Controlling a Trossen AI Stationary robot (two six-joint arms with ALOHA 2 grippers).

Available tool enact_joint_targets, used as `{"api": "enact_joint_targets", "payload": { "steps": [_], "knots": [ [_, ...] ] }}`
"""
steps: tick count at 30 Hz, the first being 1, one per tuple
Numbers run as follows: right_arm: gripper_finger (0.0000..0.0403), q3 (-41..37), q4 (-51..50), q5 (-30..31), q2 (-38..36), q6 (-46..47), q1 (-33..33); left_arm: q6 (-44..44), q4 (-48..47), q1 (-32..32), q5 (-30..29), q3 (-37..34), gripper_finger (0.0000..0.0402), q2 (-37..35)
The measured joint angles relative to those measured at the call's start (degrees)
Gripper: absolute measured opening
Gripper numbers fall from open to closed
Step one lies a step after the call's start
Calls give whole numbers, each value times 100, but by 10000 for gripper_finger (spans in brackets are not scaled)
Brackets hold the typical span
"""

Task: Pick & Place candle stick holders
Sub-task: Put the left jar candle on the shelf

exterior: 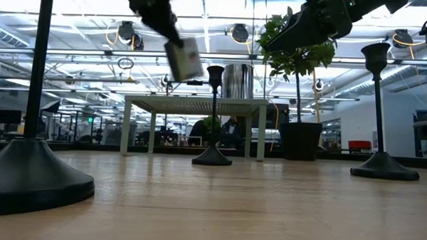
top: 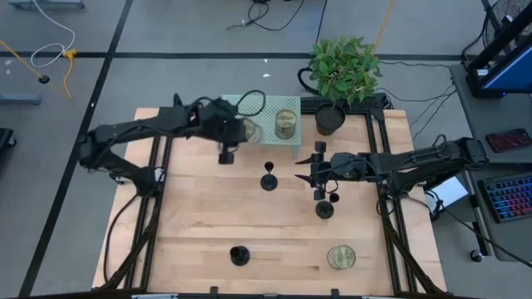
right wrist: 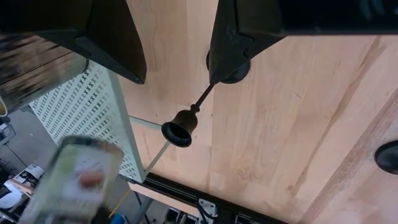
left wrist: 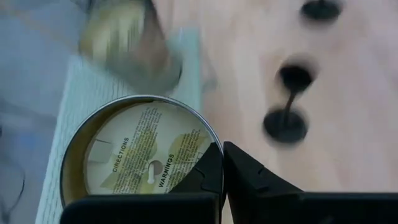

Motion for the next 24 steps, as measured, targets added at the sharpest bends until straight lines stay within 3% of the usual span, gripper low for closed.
{"api": "enact_joint_targets", "payload": {
  "steps": [9,14,24],
  "knots": [
    [169,2,-81,7,0,0,0,-366,-1626,626,-126,867,6,317],
    [169,2,-81,7,0,15,0,-604,-1762,927,394,918,5,306],
    [169,3,-81,3,0,17,0,-633,-1753,1100,360,793,10,384]
  ]
}}
